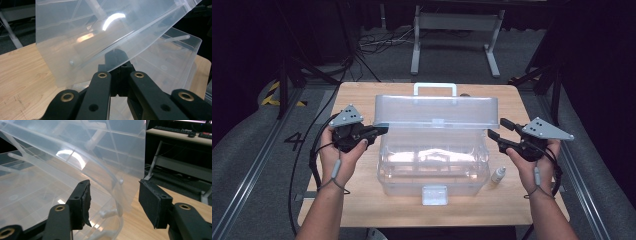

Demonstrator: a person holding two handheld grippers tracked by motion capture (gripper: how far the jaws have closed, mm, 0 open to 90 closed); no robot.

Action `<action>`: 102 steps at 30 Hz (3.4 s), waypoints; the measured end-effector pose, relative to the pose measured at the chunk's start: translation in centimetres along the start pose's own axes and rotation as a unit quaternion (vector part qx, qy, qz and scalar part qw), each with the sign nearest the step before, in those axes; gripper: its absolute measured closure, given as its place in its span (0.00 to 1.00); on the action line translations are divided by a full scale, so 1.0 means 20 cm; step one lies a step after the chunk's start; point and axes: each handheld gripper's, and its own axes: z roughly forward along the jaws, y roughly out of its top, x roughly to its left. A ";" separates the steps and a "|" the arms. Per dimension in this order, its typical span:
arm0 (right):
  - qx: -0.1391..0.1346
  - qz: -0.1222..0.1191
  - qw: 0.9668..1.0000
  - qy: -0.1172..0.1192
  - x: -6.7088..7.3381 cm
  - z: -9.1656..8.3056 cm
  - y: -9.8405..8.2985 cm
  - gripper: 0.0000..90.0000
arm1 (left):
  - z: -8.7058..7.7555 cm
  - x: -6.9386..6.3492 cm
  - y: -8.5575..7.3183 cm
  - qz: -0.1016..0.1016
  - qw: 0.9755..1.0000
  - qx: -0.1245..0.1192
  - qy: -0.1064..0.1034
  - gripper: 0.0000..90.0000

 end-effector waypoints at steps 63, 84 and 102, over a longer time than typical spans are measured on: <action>-0.019 -0.004 0.996 -0.085 0.06 0.07 0.12 0.73 | -0.09 0.03 -0.03 -0.003 1.000 -0.008 -0.004 0.85; -0.014 -0.010 0.996 -0.083 0.01 0.12 0.17 0.74 | -0.18 0.10 -0.13 -0.009 0.999 0.000 0.042 0.73; 0.002 -0.012 0.996 -0.085 -0.05 0.18 0.22 0.81 | -0.18 0.14 -0.18 -0.023 0.998 0.013 0.049 0.71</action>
